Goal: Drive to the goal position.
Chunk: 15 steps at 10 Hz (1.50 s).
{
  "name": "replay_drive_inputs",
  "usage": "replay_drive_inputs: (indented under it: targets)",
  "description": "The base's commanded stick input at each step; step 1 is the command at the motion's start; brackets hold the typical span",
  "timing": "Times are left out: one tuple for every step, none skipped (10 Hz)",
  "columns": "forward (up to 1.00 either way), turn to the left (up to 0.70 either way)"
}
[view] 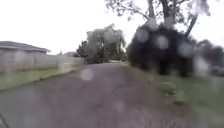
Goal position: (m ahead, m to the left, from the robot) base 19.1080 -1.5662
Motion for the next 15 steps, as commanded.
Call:
replay_drive_inputs:
  targets:
    - [1.00,0.00]
    - [1.00,-0.26]
    - [1.00,-0.32]
    - [1.00,-0.39]
    - [1.00,-0.33]
    - [1.00,-0.27]
    - [1.00,0.00]
    - [1.00,0.00]
    - [1.00,0.00]
    - [1.00,0.00]
    - [1.00,0.01]
    - [1.00,0.01]
    - [1.00,0.02]
    - [1.00,0.01]
    - [1.00,0.01]
